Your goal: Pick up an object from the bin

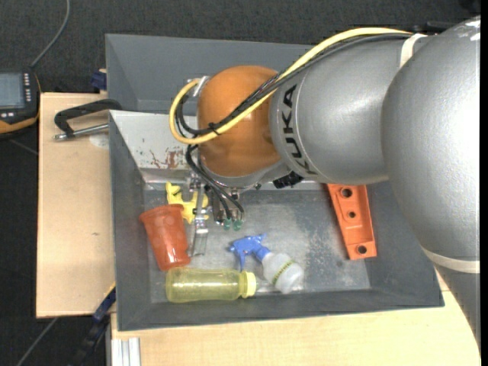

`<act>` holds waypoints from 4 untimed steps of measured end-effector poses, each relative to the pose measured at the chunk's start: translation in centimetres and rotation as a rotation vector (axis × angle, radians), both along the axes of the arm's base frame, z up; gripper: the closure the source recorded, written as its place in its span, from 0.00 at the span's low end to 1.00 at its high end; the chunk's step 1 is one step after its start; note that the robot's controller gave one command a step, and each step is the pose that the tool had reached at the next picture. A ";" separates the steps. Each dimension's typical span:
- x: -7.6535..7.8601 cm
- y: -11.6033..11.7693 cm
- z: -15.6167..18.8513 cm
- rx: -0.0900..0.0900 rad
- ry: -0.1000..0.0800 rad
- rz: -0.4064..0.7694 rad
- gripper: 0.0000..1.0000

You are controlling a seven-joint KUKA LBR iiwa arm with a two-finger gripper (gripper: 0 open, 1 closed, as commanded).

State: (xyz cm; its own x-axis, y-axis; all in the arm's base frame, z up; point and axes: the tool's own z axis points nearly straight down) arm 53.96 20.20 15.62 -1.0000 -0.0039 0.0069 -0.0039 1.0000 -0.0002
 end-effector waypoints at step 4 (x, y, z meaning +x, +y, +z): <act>-3.3 -9.5 -4.6 0.007 -0.013 -0.007 0.00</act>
Offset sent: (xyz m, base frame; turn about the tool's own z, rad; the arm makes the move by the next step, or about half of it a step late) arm -0.0220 -0.0733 -0.0525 -0.0438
